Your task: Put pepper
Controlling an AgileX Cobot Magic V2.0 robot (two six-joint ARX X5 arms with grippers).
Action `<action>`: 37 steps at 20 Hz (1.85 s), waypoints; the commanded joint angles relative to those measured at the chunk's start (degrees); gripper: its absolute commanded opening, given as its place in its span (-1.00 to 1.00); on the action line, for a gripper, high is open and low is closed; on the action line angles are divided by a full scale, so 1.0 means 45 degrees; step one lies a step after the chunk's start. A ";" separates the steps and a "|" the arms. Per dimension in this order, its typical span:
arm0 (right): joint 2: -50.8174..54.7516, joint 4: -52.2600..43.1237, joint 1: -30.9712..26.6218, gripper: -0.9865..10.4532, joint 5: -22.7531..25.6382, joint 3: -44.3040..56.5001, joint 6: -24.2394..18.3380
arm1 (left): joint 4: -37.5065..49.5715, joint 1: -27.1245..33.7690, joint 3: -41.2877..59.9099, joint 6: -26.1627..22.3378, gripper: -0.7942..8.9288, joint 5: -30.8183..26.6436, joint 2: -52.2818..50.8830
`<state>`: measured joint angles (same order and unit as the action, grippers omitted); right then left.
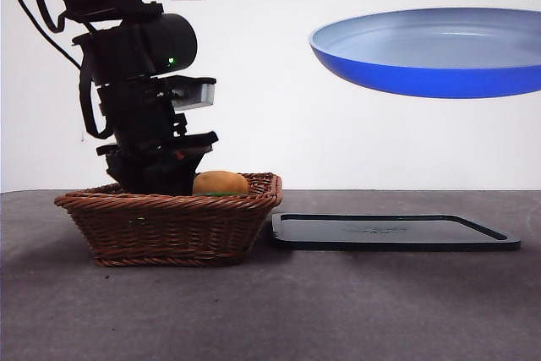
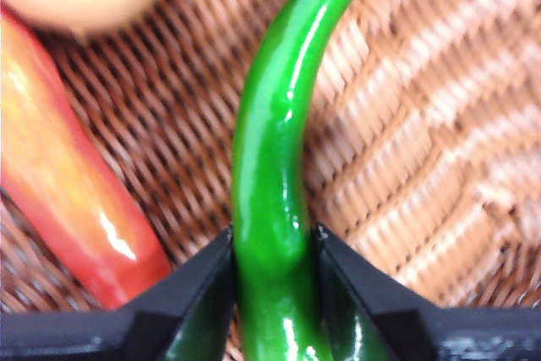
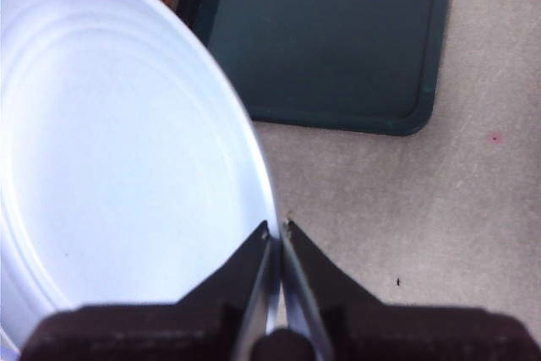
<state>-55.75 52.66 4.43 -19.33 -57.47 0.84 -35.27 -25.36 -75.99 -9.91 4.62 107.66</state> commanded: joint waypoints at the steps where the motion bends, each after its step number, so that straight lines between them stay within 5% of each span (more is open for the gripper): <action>1: -0.0102 -0.0180 0.0010 -0.82 -0.0044 -0.0248 0.0034 | 0.0053 -0.0097 -0.0321 -0.0044 -0.58 0.0000 -0.0083; 8: -0.1530 -0.0374 0.0015 -0.82 -0.0044 -0.0248 0.0447 | -0.1919 -0.0199 -0.1520 0.0194 -0.58 0.0131 -0.1370; 17: -0.5484 -0.2108 0.1107 -0.82 -0.1059 -0.0248 0.2297 | -0.3512 -0.1297 -0.2414 0.0209 -0.58 0.2822 -0.2705; 24: -0.6135 -0.3172 0.2977 -0.82 -0.1064 -0.0248 0.3643 | -0.3186 -0.3206 -0.2409 0.0010 -0.58 0.2628 -0.2463; 28: -0.6135 -0.3031 0.3230 -0.82 -0.1059 -0.0248 0.3672 | -0.3245 -0.3551 -0.2409 -0.0112 -0.58 0.1613 -0.1758; 37: -0.6135 -0.3075 0.3225 -0.82 -0.1078 -0.0248 0.3662 | -0.3138 -0.3565 -0.2361 -0.0151 -0.58 0.1598 -0.1078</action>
<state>-82.72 39.38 18.68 -23.86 -57.47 16.99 -49.43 -40.73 -85.84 -9.89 11.92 101.32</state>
